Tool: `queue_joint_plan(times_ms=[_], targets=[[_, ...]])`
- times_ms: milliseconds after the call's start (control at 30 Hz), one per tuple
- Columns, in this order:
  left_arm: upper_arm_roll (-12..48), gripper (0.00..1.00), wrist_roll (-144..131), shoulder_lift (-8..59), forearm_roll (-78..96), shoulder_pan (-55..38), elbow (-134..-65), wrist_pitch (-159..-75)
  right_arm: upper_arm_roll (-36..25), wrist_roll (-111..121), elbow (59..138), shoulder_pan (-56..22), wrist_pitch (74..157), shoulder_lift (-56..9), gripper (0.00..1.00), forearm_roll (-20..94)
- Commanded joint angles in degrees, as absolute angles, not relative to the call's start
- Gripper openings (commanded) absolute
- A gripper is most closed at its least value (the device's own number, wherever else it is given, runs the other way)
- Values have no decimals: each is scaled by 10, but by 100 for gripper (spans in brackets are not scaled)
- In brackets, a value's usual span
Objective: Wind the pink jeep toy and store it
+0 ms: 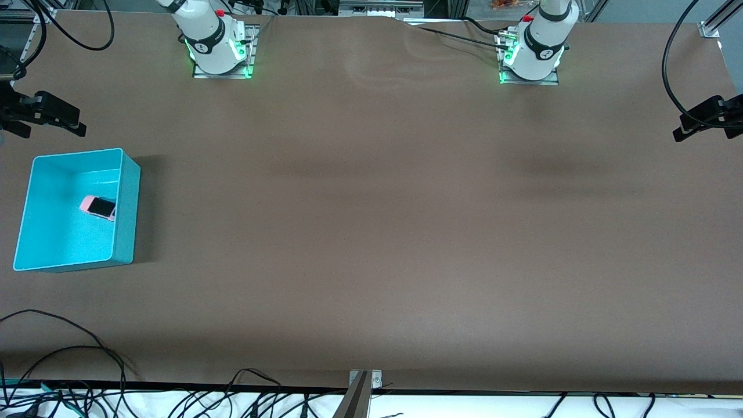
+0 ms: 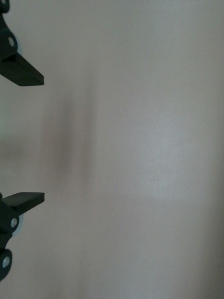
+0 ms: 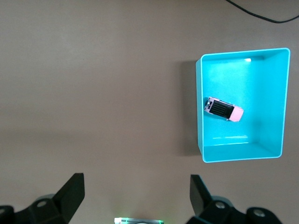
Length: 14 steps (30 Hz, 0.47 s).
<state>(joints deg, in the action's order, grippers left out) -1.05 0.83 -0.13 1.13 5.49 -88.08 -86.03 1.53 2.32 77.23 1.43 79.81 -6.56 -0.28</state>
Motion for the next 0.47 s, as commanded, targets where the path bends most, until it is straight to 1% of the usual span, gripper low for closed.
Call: queue_joint_plan(times_ms=[0, 433], targets=[[-11, 100, 8, 8, 11, 55, -860, -850, 15, -1, 748, 11, 786, -81, 100, -9], [-10, 100, 8, 9, -11, 54, -846, -850, 14, -35, 753, 11, 782, -76, 100, -8]])
